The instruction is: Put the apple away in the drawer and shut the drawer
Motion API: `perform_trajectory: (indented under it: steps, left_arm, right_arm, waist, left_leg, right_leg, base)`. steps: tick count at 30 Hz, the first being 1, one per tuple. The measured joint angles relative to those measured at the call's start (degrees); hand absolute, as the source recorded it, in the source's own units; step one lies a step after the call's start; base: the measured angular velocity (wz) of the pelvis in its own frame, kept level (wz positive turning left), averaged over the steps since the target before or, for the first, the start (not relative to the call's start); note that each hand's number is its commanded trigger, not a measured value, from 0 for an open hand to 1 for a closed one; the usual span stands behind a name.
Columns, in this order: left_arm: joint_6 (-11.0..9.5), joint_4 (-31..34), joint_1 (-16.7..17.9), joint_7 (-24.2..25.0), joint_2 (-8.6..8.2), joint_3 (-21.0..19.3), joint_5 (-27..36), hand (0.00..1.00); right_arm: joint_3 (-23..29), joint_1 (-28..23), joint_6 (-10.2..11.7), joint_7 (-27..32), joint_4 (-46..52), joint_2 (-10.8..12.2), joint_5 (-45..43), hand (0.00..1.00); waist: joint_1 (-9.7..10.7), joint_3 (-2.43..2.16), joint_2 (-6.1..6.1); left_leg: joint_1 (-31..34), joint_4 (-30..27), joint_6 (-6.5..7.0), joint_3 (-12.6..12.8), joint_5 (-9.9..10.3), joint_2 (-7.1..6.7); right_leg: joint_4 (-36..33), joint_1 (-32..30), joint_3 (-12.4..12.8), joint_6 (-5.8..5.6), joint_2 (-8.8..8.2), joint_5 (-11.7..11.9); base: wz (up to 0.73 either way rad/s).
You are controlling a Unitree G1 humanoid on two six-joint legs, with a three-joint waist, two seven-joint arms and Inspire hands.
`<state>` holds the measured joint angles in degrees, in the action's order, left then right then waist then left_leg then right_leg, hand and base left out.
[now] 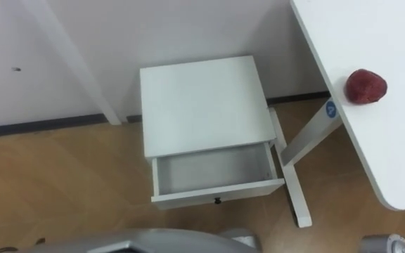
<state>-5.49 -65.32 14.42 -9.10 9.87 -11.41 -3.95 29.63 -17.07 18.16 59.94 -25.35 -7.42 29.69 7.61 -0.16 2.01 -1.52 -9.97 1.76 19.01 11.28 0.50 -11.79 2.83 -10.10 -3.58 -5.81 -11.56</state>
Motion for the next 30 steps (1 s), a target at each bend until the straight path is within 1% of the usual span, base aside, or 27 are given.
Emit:
perform_trajectory:
  steps: [4,6,8,9,11,14,15,16,18,20,22,26,29,30]
  left_arm:
    - [0.0,-0.3,-0.6,0.1,0.04,0.6,0.0,0.0]
    - [-0.2,-0.6,-1.0,0.1,0.06,1.5,-0.1,0.0]
    - [-0.7,-0.6,-1.0,0.1,0.07,2.2,0.0,0.0]
    - [-0.9,-0.7,-0.9,0.1,0.06,2.7,0.0,0.0]
    - [-0.9,-0.7,-0.9,0.1,0.04,3.1,0.0,0.0]
    - [-1.1,-0.8,-0.8,0.4,0.03,3.4,0.0,0.0]
    - [-1.2,-0.9,-0.8,0.8,0.02,3.8,0.0,0.0]
    - [-1.2,-1.0,-0.8,0.9,0.02,4.0,0.0,0.0]
    - [-1.3,-0.8,-0.8,0.9,0.05,5.0,0.1,0.0]
    - [-1.3,-0.7,-0.8,0.9,0.06,5.9,0.3,0.0]
    - [-1.3,-0.7,-0.8,0.9,0.08,5.9,1.1,0.0]
    - [-1.3,-0.7,-0.1,0.9,0.22,5.9,1.1,0.0]
    - [-1.2,-0.6,0.1,0.8,0.23,5.9,1.1,0.0]
    - [-1.2,-0.5,0.1,0.8,0.23,5.9,1.0,0.0]
  right_arm:
    - [-1.7,1.0,0.7,3.1,4.3,0.0,-8.6,0.0]
    - [-2.6,1.9,1.0,4.3,6.3,0.0,-15.5,0.0]
    - [-4.0,1.9,1.4,4.6,8.3,0.0,-19.5,0.0]
    - [-4.6,1.9,1.8,4.6,9.8,0.0,-21.4,0.0]
    - [-4.9,1.8,1.8,4.8,12.2,0.0,-23.3,0.0]
    - [-7.1,2.0,1.9,4.5,14.4,-0.7,-25.6,0.0]
    - [-8.5,2.0,1.9,3.5,14.9,-1.2,-25.5,0.0]
    - [-9.1,2.0,1.9,2.8,15.2,-1.2,-25.6,0.0]
    - [-12.1,1.9,1.9,0.9,15.5,-1.5,-25.8,0.0]
    - [-13.6,1.9,1.8,-0.4,15.5,-1.6,-25.8,0.0]
    - [-14.5,1.9,1.7,-1.6,15.6,-1.7,-25.8,0.0]
    - [-15.2,1.9,1.6,-4.6,18.3,-1.8,-26.5,0.0]
    - [-15.3,2.0,1.6,-6.4,19.3,-1.8,-27.6,0.0]
    - [-15.5,2.2,1.6,-7.1,19.3,-1.8,-27.6,0.0]
  waist:
    - [-0.7,-0.02,-0.06]
    - [-1.6,0.03,-0.33]
    - [-2.0,-0.02,-0.56]
    - [-2.3,0.07,-0.75]
    - [-3.0,0.1,-1.06]
    - [-3.5,0.11,-1.16]
    - [-3.7,0.11,-1.13]
    - [-3.7,0.11,-1.12]
    - [-4.2,0.18,-0.91]
    - [-4.6,0.2,-0.73]
    - [-5.0,0.13,-0.46]
    - [-5.2,0.17,0.33]
    - [-5.2,0.3,0.7]
    - [-5.4,0.36,1.03]
  left_leg:
    - [0.0,0.1,-0.02,0.3,0.0,-0.13]
    - [-0.1,0.2,-0.02,0.6,0.0,-0.16]
    - [0.1,0.2,-0.02,0.5,0.0,-0.14]
    - [0.2,0.3,-0.02,0.5,0.0,-0.14]
    - [0.2,0.4,-0.02,0.5,0.0,-0.15]
    - [0.1,0.6,-0.04,0.3,0.0,-0.17]
    - [0.0,0.6,-0.05,0.4,0.0,-0.18]
    - [-0.1,0.6,-0.05,0.4,0.0,-0.18]
    - [-0.2,0.7,-0.05,0.6,0.0,-0.16]
    - [-0.2,0.8,-0.05,0.8,0.0,-0.16]
    - [-0.3,0.8,-0.05,0.8,0.0,-0.17]
    - [-0.2,0.8,-0.05,0.7,0.0,-0.16]
    - [-0.3,0.8,-0.05,0.5,0.0,-0.14]
    - [-0.3,0.7,-0.05,0.5,0.0,-0.11]
  right_leg:
    - [0.0,0.0,0.2,0.01,0.08,0.0]
    - [0.1,-0.1,0.2,0.01,0.08,0.0]
    - [0.1,-0.7,0.0,0.01,0.08,0.0]
    - [0.1,-0.9,-0.1,0.01,0.07,0.0]
    - [0.1,-0.9,-0.2,0.0,0.07,0.0]
    - [0.1,-0.8,-0.5,0.0,0.1,0.0]
    - [0.1,-0.7,-1.0,0.01,0.07,0.0]
    - [0.1,-0.7,-1.1,0.01,0.06,0.0]
    - [0.1,-0.7,-1.2,0.01,0.05,0.0]
    - [0.1,-0.8,-1.2,0.01,0.03,0.0]
    - [0.1,-0.7,-1.2,0.01,0.01,0.0]
    - [0.2,-0.4,-1.6,0.01,0.01,0.0]
    - [0.3,0.0,-1.7,0.01,0.02,0.0]
    - [0.3,0.1,-1.7,0.01,0.03,0.0]
  base:
    - [-0.05]
    - [-0.02]
    - [0.0]
    - [0.0]
    - [0.0]
    - [0.0]
    - [0.0]
    - [0.0]
    - [-0.04]
    - [-0.05]
    - [0.0]
    - [0.0]
    - [0.03]
    - [0.0]
